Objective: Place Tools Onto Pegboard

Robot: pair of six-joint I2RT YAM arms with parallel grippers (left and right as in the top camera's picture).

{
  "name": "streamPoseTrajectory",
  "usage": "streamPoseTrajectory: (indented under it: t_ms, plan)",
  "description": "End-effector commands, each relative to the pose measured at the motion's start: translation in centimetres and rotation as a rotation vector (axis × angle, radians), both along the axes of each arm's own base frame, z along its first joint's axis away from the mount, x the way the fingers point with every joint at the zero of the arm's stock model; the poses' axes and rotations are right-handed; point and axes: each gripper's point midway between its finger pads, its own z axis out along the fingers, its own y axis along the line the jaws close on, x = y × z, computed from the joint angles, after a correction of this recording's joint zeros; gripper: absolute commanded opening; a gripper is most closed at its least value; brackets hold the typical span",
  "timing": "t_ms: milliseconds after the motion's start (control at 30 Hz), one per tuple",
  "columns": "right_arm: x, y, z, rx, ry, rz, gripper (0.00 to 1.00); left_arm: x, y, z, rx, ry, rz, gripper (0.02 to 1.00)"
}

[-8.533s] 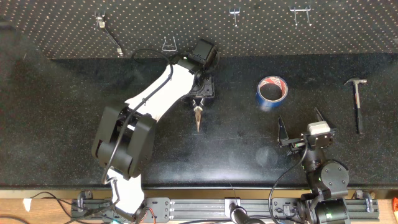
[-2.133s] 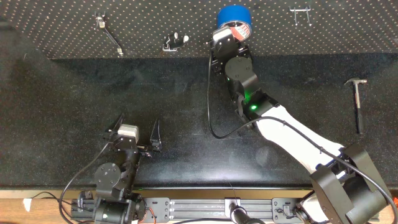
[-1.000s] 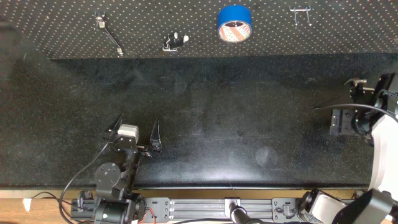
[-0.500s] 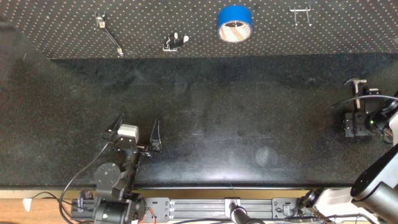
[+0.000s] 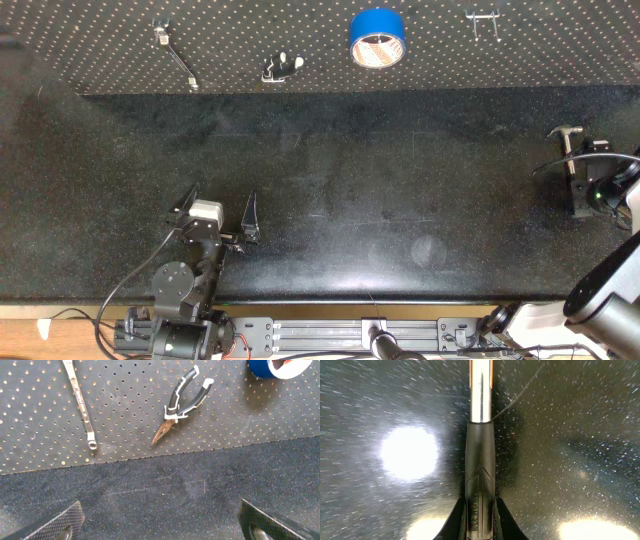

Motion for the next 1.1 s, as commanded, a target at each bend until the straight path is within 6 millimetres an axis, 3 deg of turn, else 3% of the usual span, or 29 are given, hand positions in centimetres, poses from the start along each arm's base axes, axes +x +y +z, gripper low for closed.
streamPoseTrajectory:
  t_ms: [33,100,200,267,300,467,667,967,1000,1067,1100]
  plan:
    - [2.7,1.9,11.5,-0.012,-0.403,-0.121,0.077,0.0,0.1,0.0,0.012,-0.005,0.003,0.996]
    - [3.5,5.9,17.6,-0.035,-0.586,-0.072,0.075,0.0,0.1,0.0,0.012,-0.005,0.003,0.996]
    - [4.8,13.0,21.6,0.008,-0.728,0.110,0.075,0.0,0.1,0.0,0.012,-0.005,0.003,0.996]
    - [6.0,16.8,21.5,0.052,-0.736,0.237,0.075,0.0,0.1,0.0,0.012,-0.005,0.003,0.996]
    - [6.7,17.7,20.9,0.071,-0.723,0.264,0.075,0.0,0.1,0.0,0.012,-0.005,0.003,0.996]
    - [8.5,18.2,18.5,0.100,-0.660,0.276,0.075,0.0,0.1,0.0,0.012,-0.005,0.003,0.996]
    - [11.1,18.7,18.2,0.102,-0.703,0.297,0.075,0.0,0.1,0.0,0.012,-0.005,0.003,0.996]
    - [11.9,18.6,15.6,0.117,-0.636,0.288,0.077,0.0,0.1,0.0,0.012,-0.005,0.003,0.996]
    - [11.9,18.6,15.6,0.117,-0.636,0.288,0.224,0.0,0.1,0.0,0.012,-0.005,0.003,0.996]
    - [11.9,18.6,15.6,0.117,-0.636,0.288,0.395,0.0,0.1,0.0,0.012,-0.005,0.003,0.996]
    - [11.9,18.6,15.6,0.117,-0.636,0.288,0.584,0.0,0.1,0.0,0.012,-0.005,0.003,0.996]
